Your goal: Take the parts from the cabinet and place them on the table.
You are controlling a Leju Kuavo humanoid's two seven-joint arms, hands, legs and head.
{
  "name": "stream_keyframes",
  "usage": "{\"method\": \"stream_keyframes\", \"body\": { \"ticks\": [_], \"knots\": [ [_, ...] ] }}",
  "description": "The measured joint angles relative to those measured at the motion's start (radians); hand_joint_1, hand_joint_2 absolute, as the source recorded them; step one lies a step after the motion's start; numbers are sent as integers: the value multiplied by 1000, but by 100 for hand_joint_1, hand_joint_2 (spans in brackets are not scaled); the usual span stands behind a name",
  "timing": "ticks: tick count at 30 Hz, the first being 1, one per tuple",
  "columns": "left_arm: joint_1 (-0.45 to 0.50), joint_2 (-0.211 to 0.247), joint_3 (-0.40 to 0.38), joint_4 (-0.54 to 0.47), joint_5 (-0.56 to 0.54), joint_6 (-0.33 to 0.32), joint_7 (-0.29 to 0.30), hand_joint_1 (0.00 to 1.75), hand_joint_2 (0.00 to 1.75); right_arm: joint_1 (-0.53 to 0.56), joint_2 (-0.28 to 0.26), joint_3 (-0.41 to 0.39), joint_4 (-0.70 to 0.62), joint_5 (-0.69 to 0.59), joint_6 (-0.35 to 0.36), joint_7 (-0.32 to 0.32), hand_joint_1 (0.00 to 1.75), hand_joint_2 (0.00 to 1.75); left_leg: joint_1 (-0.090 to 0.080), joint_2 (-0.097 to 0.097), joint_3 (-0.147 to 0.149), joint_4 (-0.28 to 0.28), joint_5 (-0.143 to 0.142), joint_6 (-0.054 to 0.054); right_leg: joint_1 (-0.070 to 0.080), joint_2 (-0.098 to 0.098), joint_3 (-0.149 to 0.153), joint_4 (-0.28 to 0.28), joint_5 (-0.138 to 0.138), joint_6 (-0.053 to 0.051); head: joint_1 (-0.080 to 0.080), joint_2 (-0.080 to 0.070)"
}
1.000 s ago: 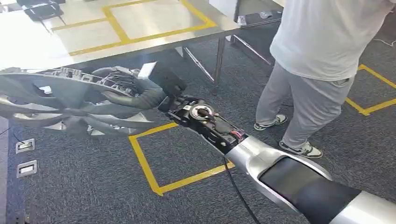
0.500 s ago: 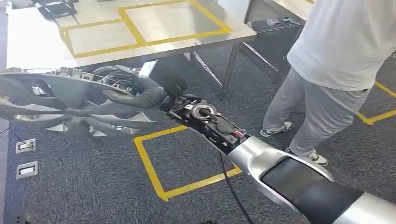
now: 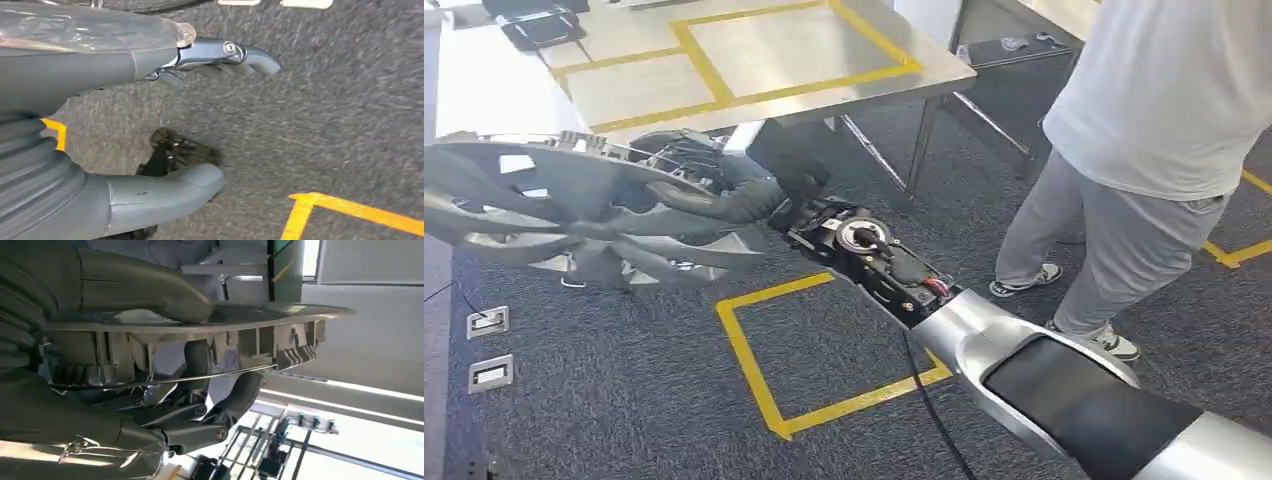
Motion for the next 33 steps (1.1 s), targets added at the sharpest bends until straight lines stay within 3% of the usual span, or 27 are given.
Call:
{"method": "stream_keyframes", "body": {
  "ticks": [1, 2, 3, 4, 6, 7, 8, 12, 13, 15, 16, 17, 18, 19, 21, 22, 23, 24, 26, 27, 28, 29, 31, 32, 33],
  "knots": [
    [2, 0, 0, 0, 0, 0, 0, 0, 175, 1, -1, -1, -2, 0, 0, 0, 175, 175, 6, 0, -45, 65, -13, -7, -4, 0, 2, 0, -4, 3, -1, 0],
    [3, 0, 0, 0, 0, 0, 0, 0, 175, 2, -2, -1, -2, 0, 0, 0, 175, 175, 11, 0, -70, 91, -7, -12, -8, 1, 5, 2, -8, 7, -2, 0],
    [5, 0, 0, 0, 0, 0, 0, 0, 175, 5, -4, -1, -2, 0, -3, 2, 175, 175, 18, 2, -72, 64, 34, -19, -13, 1, 12, 5, -16, 15, -3, 0],
    [5, 0, 0, 0, 0, 0, 0, 0, 175, 5, -6, -2, -2, 0, -8, 3, 175, 175, 25, 3, -50, -4, 87, -26, -18, 1, 17, 11, -25, 21, -2, 0],
    [4, 2, 0, 0, 0, 0, 0, 0, 175, 2, -8, -7, -3, 0, -14, 4, 175, 175, 37, 12, 25, -196, 194, -42, -29, 1, 25, 32, -48, 40, -5, 0],
    [2, -3, 0, 1, 0, 0, 0, 0, 175, -2, -9, -11, -4, 0, -20, 3, 175, 175, 28, 11, 36, -205, 168, -48, -21, 3, 18, 39, -57, 50, -13, 0],
    [1, 2, 0, 0, 0, 1, 0, 0, 175, -7, -12, -16, -5, -1, -26, 3, 175, 175, 29, 2, 35, -209, 167, -26, -22, 4, 14, 45, -60, 55, -21, 0],
    [1, -1, 0, 0, 0, 1, 0, 0, 175, -13, -25, -36, -12, -5, -35, 6, 175, 175, 26, -1, 47, -205, 150, 9, -27, 0, 19, 48, -81, 72, -8, 0],
    [1, 0, 0, 0, 0, 1, 0, 0, 175, -16, -28, -40, -13, -5, -36, 6, 175, 175, 25, -1, 53, -205, 145, 16, -26, -2, 5, 95, -105, 74, -5, 0],
    [-1, 0, 0, 0, 0, 1, 0, 0, 175, -18, -32, -47, -13, -8, -36, 5, 175, 175, 21, 0, 60, -204, 139, 25, -23, -2, -85, 272, -175, 76, 0, 0],
    [0, 0, 0, 0, 0, 1, 0, 0, 175, -18, -35, -50, -13, -10, -36, 5, 175, 175, 18, 0, 64, -204, 135, 30, -23, -2, -131, 353, -198, 75, 3, 0],
    [0, 0, 0, 0, 0, 1, 0, 0, 175, -17, -37, -52, -13, -10, -36, 5, 175, 175, 13, -1, 68, -204, 131, 32, -23, -2, -166, 400, -198, 72, 4, 0],
    [1, -1, 0, 0, 0, 1, 0, 0, 175, -17, -40, -52, -13, -10, -37, 6, 175, 175, 9, -2, 76, -204, 125, 34, -22, -2, -173, 390, -173, 65, 5, 0],
    [1, -2, 0, 0, 0, 1, 0, 0, 175, -17, -43, -53, -13, -10, -37, 7, 175, 175, 6, -5, 84, -204, 119, 33, -18, -2, -159, 337, -129, 58, 6, 0],
    [0, -3, 0, 0, 0, 1, 0, 0, 175, -18, -45, -54, -13, -10, -37, 7, 175, 175, 0, -9, 107, -204, 105, 32, -5, 0, -90, 153, -12, 34, 10, 0],
    [0, -11, 0, 1, 0, 1, 0, 0, 175, -17, -46, -56, -13, -10, -36, 7, 175, 175, 4, -8, 112, -207, 100, 31, 3, 6, -66, 92, 9, 19, 7, 0],
    [-2, -10, 0, 0, 0, 1, 0, 0, 175, -20, -47, -58, -13, -11, -36, 5, 175, 175, -3, -9, 106, -207, 101, 25, 6, 6, -51, 84, 11, 16, -10, 0],
    [-2, -9, 0, 0, 0, 1, 0, 0, 175, -22, -47, -58, -13, -11, -36, 5, 175, 175, 10, -10, 102, -209, 102, 20, 10, 4, -47, 68, 6, 15, 1, 0],
    [-1, -8, 0, 1, 0, 1, 0, 0, 175, -23, -48, -59, -14, -10, -36, 5, 175, 175, 10, -9, 107, -217, 103, 10, 14, 4, -45, 59, 2, 11, 8, 0],
    [-2, -7, 0, 0, 0, 1, 0, 0, 175, -23, -48, -59, -18, -10, -37, 7, 175, 175, 0, -9, 109, -220, 96, 5, 0, 1, -18, 25, -3, 9, 11, 0],
    [-3, -10, 0, 1, 0, 1, 0, 0, 175, -21, -48, -59, -18, -9, -37, 8, 175, 175, 3, -1, 106, -200, 87, 0, -2, 1, -6, 14, -2, 10, 8, 0],
    [-6, -9, 0, 1, 0, 1, 0, 0, 175, -24, -48, -59, -18, -9, -37, 8, 175, 175, 5, 0, 76, -142, 61, -3, -4, 0, -3, 10, -2, 9, 0, 0],
    [-6, -5, 0, 1, 0, 1, 0, 0, 175, -25, -48, -59, -19, -11, -37, 4, 175, 175, 9, 1, -21, 25, 6, -12, -4, 1, 1, 10, -9, 5, -2, 0],
    [-4, -5, 0, 1, 0, 1, 0, 0, 175, -24, -49, -59, -19, -11, -37, 5, 175, 175, 12, 1, -63, 84, -7, -15, -4, 1, 4, 11, -13, 5, -3, 0],
    [-2, -5, 0, 1, 0, 1, 0, 0, 175, -22, -49, -59, -19, -11, -38, 5, 175, 175, 13, 1, -84, 98, 8, -18, -5, 2, 8, 12, -17, 8, -4, 0]
  ]
}}
